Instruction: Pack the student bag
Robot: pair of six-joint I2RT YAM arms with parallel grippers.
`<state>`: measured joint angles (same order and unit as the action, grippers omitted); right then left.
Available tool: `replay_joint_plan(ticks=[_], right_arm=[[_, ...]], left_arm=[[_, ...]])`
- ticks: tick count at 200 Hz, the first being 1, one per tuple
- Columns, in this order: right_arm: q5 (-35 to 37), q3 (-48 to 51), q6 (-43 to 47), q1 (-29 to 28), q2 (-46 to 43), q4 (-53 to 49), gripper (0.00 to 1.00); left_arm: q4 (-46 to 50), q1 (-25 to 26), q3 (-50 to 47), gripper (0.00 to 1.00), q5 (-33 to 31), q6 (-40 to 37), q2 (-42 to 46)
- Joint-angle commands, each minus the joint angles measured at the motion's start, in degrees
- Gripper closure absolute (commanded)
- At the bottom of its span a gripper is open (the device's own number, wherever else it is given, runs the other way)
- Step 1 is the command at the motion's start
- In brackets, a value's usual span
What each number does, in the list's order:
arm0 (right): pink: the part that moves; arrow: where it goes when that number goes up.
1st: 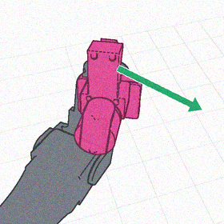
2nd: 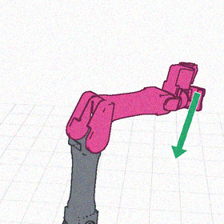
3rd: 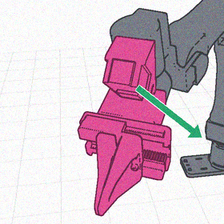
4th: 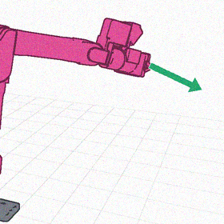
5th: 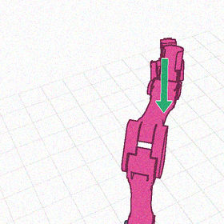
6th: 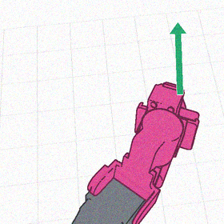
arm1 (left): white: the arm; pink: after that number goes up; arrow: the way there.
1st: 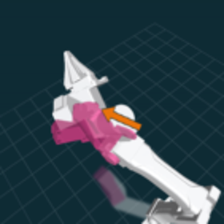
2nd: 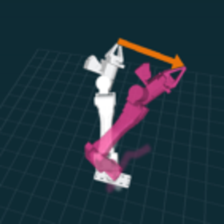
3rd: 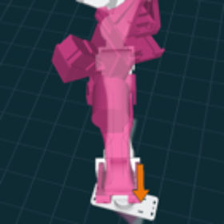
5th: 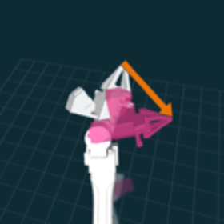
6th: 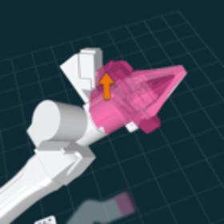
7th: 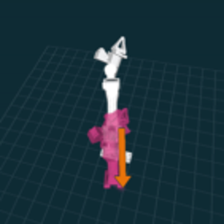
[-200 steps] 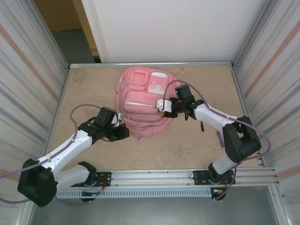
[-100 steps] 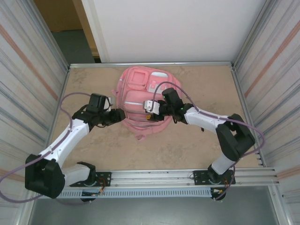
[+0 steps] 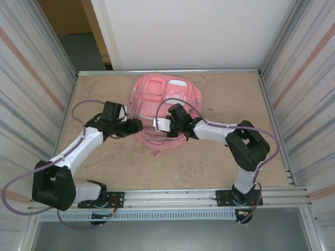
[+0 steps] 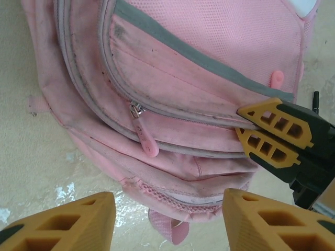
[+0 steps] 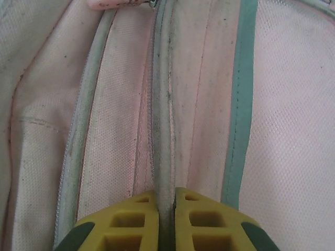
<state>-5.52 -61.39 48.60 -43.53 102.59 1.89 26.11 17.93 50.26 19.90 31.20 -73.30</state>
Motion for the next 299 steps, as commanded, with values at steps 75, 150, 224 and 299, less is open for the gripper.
replay_joint_plan(ticks=[75, 150, 224, 299], right_arm=[[-7.1, 1.4, -0.1, 1.7, -12.1, -2.2, 1.00], [-10.4, 2.6, 0.5, 1.3, -15.0, -5.4, 1.00], [-13.5, 3.3, 1.4, 3.3, -18.3, -7.9, 1.00], [-19.1, 3.6, 3.5, 4.0, -19.6, -12.4, 1.00]], left_arm=[[-2.0, 3.0, 4.3, 0.40, 0.7, -2.5, -4.7], [-3.5, 5.4, 4.1, 0.53, 2.1, -8.6, -9.0], [-8.2, 7.0, -1.5, 0.56, 2.9, -9.2, -5.8], [-12.2, 8.1, -5.9, 0.63, 4.4, -12.0, -3.6]])
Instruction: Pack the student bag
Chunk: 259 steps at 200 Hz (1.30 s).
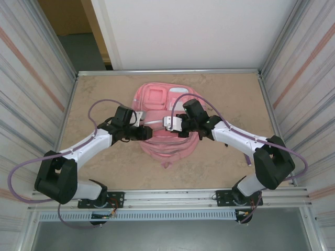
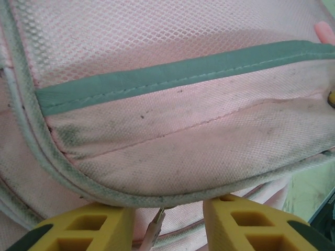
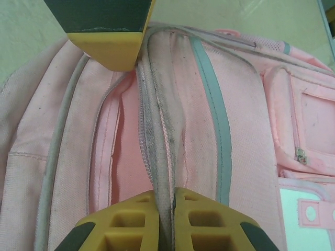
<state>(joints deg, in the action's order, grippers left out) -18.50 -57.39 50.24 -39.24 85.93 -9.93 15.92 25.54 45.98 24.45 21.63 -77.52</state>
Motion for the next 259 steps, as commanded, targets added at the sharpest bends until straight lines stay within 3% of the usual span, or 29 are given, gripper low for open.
replay_joint_plan(ticks=[1, 46, 70, 109, 133, 151, 168, 191, 207, 221, 232, 259], right_arm=[[-6.2, -0.4, 1.9, -0.4, -3.0, -0.6, 1.00], [-7.1, -0.5, 2.8, -0.2, -4.1, -2.7, 1.00], [-6.8, -0.7, 3.2, 0.0, -4.6, -3.7, 1.00], [-7.3, -0.4, 4.3, 1.3, -6.4, -5.3, 1.00], [-5.7, -0.5, 10.8, 2.1, -8.1, -11.3, 1.00], [1.2, -1.1, 13.4, 0.1, -8.8, -16.4, 1.00], [7.7, -0.2, 14.4, -1.8, -8.4, -18.5, 1.00], [6.1, 2.2, 10.6, -0.6, -7.7, -14.6, 1.00], [5.3, 2.4, 3.4, -1.1, -7.4, -8.8, 0.75], [3.5, 2.4, -3.4, -1.9, -8.0, -5.6, 0.69], [1.8, 2.7, -7.6, -3.0, -9.0, -4.6, 0.58], [2.7, 3.3, -14.3, -7.6, -10.6, -4.7, 0.45]], left_arm=[[-2.0, 0.5, -1.6, 0.63, -0.2, -2.5, 0.6], [-4.6, 1.4, -4.4, 0.69, -0.7, -2.7, 0.6], [-7.0, 1.8, -5.6, 0.85, -0.7, -3.5, 1.2], [-7.7, 1.9, -6.5, 1.00, -2.9, -4.5, 3.2], [-8.5, 1.7, -8.2, 1.00, -6.8, -4.3, 7.2], [-8.9, 0.2, -9.9, 1.00, -9.8, -3.5, 10.5], [-11.2, -3.1, -11.9, 1.00, -7.5, -2.9, 11.6], [-10.2, -2.8, -9.9, 1.00, -3.5, -4.8, 8.8], [-9.5, 0.6, -8.9, 1.00, -4.2, -3.7, 7.5], [-11.2, 2.0, -9.8, 1.00, -3.5, 0.1, 8.6], [-11.8, 2.7, -10.4, 1.00, -3.0, 3.2, 10.2], [-9.5, 7.0, -10.7, 1.00, -7.2, 7.1, 15.0]])
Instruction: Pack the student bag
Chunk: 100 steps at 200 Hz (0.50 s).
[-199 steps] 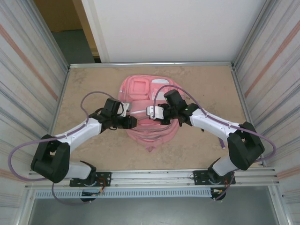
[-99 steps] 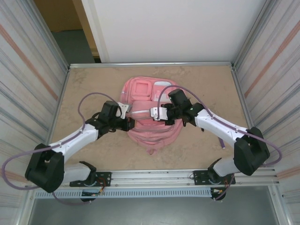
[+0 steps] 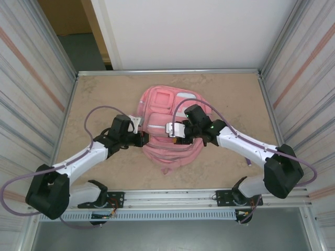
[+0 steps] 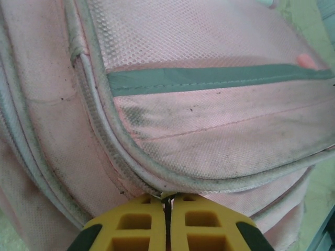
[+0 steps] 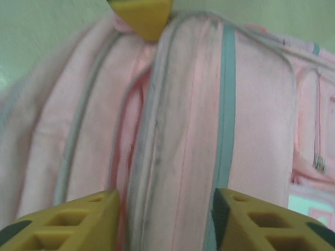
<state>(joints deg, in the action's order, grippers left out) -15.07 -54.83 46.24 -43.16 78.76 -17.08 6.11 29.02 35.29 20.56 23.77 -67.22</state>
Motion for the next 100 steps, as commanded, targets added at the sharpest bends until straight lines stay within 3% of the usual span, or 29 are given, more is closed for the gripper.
replay_joint_plan(ticks=[1, 37, 60, 69, 85, 100], right_arm=[[-0.4, 1.0, -10.9, -4.2, -3.6, 2.9, 0.45], [9.5, 6.2, -19.2, -9.4, -2.6, 13.7, 0.37], [12.8, 5.9, -16.0, -11.5, 0.3, 11.9, 0.39], [13.1, 5.7, -13.6, -12.1, 1.4, 9.8, 0.48], [16.0, 5.5, -10.6, -12.6, 3.3, 7.1, 0.74], [19.7, 5.9, -7.8, -12.9, 3.5, 6.8, 0.86]], left_arm=[[0.4, 3.7, 0.0, 1.00, -3.5, 5.1, 4.9], [0.6, 9.3, 0.6, 1.00, -5.1, 9.7, 6.0], [-0.2, 12.0, 0.6, 1.00, -7.1, 10.6, 7.1], [0.0, 12.0, 0.7, 1.00, -7.2, 10.5, 7.8], [1.6, 12.0, 0.7, 1.00, -8.6, 8.8, 9.2], [2.0, 12.0, -0.6, 1.00, -10.9, 7.4, 10.4]])
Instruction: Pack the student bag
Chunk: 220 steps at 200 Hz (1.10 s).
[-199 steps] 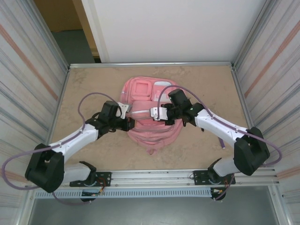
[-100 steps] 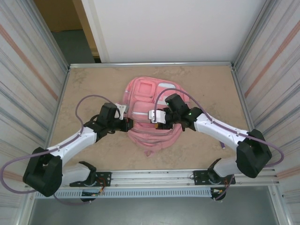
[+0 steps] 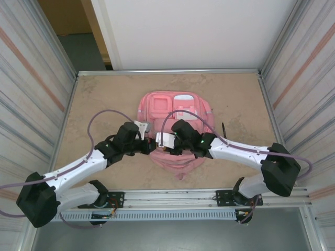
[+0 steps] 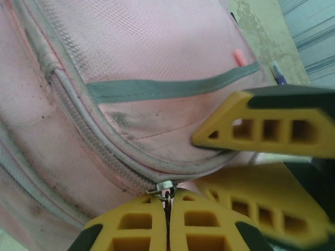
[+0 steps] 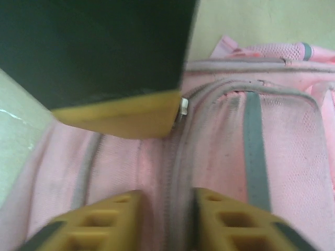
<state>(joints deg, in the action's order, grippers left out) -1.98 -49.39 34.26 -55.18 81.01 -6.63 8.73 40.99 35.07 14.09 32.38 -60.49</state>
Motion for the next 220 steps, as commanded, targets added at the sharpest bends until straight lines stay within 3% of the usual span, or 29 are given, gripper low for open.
replay_joint_plan(ticks=[1, 23, 45, 78, 107, 135, 161, 184, 197, 220], right_arm=[[6.8, 0.5, 4.3, -0.9, 1.2, -3.6, 0.87], [6.8, 1.3, 8.8, -0.6, -0.4, -3.0, 1.00], [3.3, 1.1, 13.6, 0.4, -2.1, -5.4, 1.00], [-4.9, 1.0, 22.0, 2.2, -6.1, -11.6, 1.00], [-8.1, 1.1, 28.1, 2.6, -9.0, -14.1, 1.00], [-11.0, 0.9, 30.1, 2.3, -8.5, -13.2, 1.00], [-11.2, -0.7, 30.4, 1.5, -6.7, -13.0, 1.00], [-11.6, -1.7, 32.3, 2.4, -6.3, -14.2, 1.00], [-12.3, -1.6, 32.8, 3.3, -7.0, -15.2, 1.00], [-15.2, -0.8, 32.7, 5.7, -8.8, -16.0, 1.00]], left_arm=[[-0.6, 0.0, -0.5, 1.00, -4.6, -1.2, 3.8], [0.4, -0.8, -3.0, 1.00, -8.2, -4.0, 5.1], [0.5, -3.8, -6.8, 1.00, -10.4, -4.9, 6.7], [-2.0, -14.4, -9.8, 1.00, -5.4, -9.4, 7.6], [-4.0, -21.0, -10.2, 1.00, -6.3, -14.5, 5.8], [-9.3, -22.8, -9.0, 1.00, -3.1, -17.0, 1.3], [-12.3, -22.8, -5.9, 1.00, 8.8, -20.4, -2.9], [-19.9, -19.5, -9.8, 0.64, 14.6, -22.7, 1.0], [-23.4, -16.4, -12.7, 0.56, 16.4, -25.6, 5.0], [-21.6, -12.7, -15.9, 0.48, 15.2, -27.0, 11.4]])
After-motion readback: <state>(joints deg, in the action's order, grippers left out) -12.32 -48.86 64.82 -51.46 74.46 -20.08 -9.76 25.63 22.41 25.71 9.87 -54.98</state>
